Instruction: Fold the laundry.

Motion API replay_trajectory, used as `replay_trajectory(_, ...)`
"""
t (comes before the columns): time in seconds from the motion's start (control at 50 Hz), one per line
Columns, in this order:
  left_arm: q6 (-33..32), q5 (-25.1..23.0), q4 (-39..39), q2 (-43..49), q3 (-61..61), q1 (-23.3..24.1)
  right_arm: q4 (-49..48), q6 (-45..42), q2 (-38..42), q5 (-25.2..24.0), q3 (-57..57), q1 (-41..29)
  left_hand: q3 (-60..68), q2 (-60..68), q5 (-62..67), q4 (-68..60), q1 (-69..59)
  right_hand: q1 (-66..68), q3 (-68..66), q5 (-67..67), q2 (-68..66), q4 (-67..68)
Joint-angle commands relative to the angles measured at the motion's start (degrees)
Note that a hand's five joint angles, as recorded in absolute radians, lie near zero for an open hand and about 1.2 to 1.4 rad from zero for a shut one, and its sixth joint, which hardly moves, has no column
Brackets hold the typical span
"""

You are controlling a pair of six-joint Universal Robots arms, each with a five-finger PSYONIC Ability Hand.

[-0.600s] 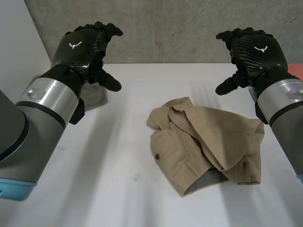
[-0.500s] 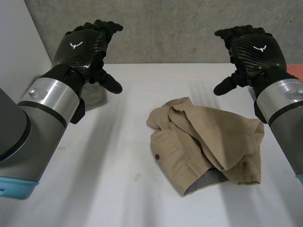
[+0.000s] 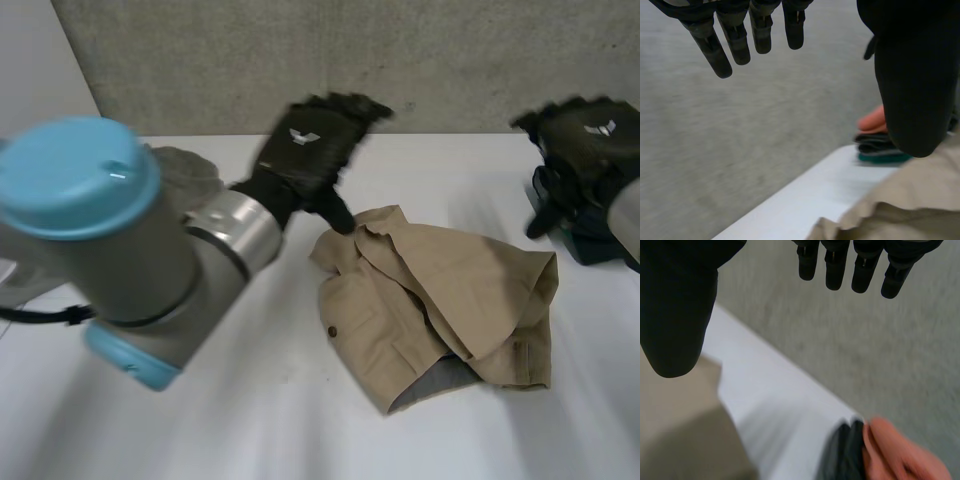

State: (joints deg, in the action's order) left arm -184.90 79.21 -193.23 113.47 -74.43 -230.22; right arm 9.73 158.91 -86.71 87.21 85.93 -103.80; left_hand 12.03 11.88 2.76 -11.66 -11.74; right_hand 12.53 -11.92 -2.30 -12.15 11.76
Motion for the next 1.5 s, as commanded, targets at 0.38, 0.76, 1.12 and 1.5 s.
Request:
replay_trajectory(0.38, -19.97, -7.66, -2.93, 28.56, 20.63, 10.85, -4.72, 16.22, 6.8, -12.4, 20.07, 15.48, 40.81, 40.96, 40.08, -41.18, -41.1, -2.53, 1.92, 2.3, 2.15, -1.76)
replay_trajectory(0.76, -19.27, 2.45, -10.24, 11.97, 21.25, 2.77, -15.18, 20.92, 5.85, -5.73, -2.94, 8.19, 67.97, 68.12, 67.24, -68.34, -68.26, 67.47, -68.08, -67.7, -67.85, 68.24)
replay_trajectory(1.12, 0.58, 6.66, -6.2, -4.83, 3.43, -0.67, -19.58, 11.86, 12.52, -9.43, -18.69, -9.31, 67.97, 68.12, 67.24, -68.34, -68.26, 67.47, -68.08, -67.7, -67.85, 68.24)
replay_trajectory(1.5, 1.48, 21.34, -1.8, -8.43, -20.93, -3.92, -10.35, 4.92, 24.86, -6.1, -14.48, -10.54, 10.3, 10.44, 9.57, -10.67, -10.59, 1.27, -1.89, -1.5, -1.65, 2.05)
